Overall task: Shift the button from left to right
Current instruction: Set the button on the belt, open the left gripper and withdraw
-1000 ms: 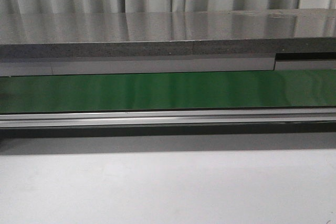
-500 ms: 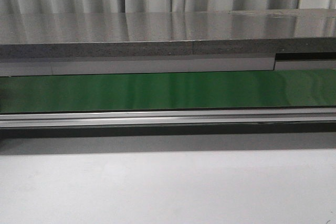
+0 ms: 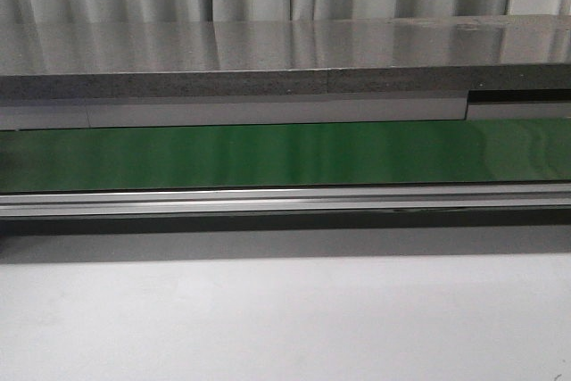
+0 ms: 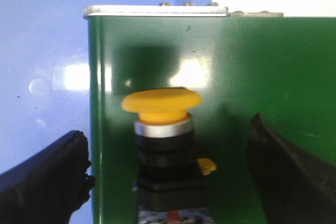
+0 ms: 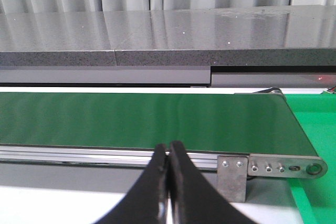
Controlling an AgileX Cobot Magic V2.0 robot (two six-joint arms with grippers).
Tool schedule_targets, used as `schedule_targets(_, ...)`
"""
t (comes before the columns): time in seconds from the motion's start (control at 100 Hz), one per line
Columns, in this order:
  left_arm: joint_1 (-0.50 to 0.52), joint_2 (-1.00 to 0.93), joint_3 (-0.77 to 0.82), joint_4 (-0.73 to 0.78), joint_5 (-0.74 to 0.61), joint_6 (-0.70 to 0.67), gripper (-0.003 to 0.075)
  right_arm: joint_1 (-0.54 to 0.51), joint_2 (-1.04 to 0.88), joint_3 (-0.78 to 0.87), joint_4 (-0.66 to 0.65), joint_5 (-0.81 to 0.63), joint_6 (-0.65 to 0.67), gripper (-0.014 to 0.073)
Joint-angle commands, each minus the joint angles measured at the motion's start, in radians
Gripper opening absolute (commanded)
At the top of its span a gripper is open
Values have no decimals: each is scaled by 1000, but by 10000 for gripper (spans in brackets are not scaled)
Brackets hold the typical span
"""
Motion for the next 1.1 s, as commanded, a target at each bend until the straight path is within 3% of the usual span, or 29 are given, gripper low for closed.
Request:
schedule_targets(0.0, -6, -67, -28, -18, -27, -3, 589, -2, -20, -16, -10, -90, -4, -68)
schedule_targets(0.61, -77, -406, 13, -18, -99, 0, 589, -2, -20, -16, -10, -90, -4, -68)
schedule_targets(1.09, -87, -883, 453, -22, -516, 0, 589, -2, -20, -16, -10, -90, -4, -68)
